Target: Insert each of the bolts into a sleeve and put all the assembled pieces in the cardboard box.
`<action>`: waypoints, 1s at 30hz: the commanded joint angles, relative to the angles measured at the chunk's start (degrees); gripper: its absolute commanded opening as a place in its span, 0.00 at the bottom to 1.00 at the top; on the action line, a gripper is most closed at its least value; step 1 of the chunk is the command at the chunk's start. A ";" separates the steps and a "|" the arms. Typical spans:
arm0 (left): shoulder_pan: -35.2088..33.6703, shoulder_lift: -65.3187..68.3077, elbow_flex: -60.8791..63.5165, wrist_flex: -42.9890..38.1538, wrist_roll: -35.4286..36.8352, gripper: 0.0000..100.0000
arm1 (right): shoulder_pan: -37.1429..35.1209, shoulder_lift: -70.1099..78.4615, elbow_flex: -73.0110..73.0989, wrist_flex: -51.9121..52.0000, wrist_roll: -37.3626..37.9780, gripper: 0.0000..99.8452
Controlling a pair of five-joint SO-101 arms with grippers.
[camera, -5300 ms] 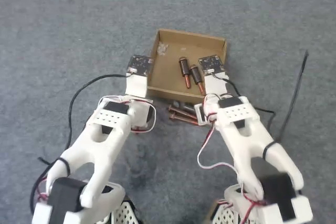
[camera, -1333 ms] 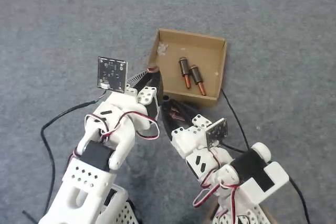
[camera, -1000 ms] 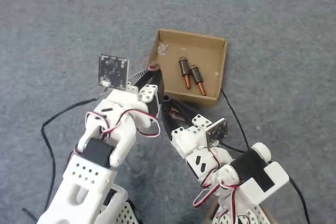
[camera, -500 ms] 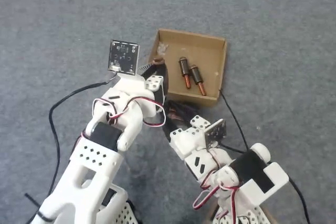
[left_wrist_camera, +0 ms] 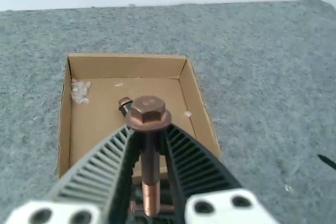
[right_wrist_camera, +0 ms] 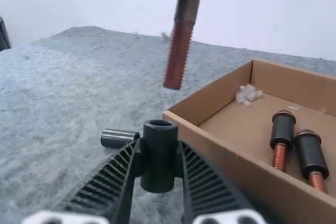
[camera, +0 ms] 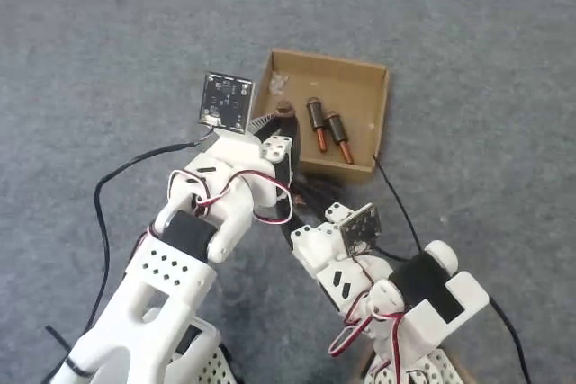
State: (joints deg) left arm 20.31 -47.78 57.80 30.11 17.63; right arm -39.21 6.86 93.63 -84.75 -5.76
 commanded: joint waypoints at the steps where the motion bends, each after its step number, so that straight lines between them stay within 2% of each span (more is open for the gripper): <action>1: -0.44 -0.53 -1.54 0.00 -0.26 0.03 | -0.13 0.31 -2.64 -2.51 1.23 0.01; 6: -0.53 -0.53 -0.84 0.26 -0.44 0.03 | -0.04 0.31 -2.37 -4.00 1.23 0.01; 11: -0.53 -0.35 0.48 0.26 -5.89 0.03 | 0.48 0.31 -2.20 -4.26 1.23 0.01; 30: -0.09 -0.53 3.91 0.00 -6.07 0.03 | 1.19 0.22 -2.55 -4.26 1.23 0.01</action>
State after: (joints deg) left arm 20.22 -47.78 62.46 30.20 12.18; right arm -39.21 6.86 93.54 -87.30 -5.76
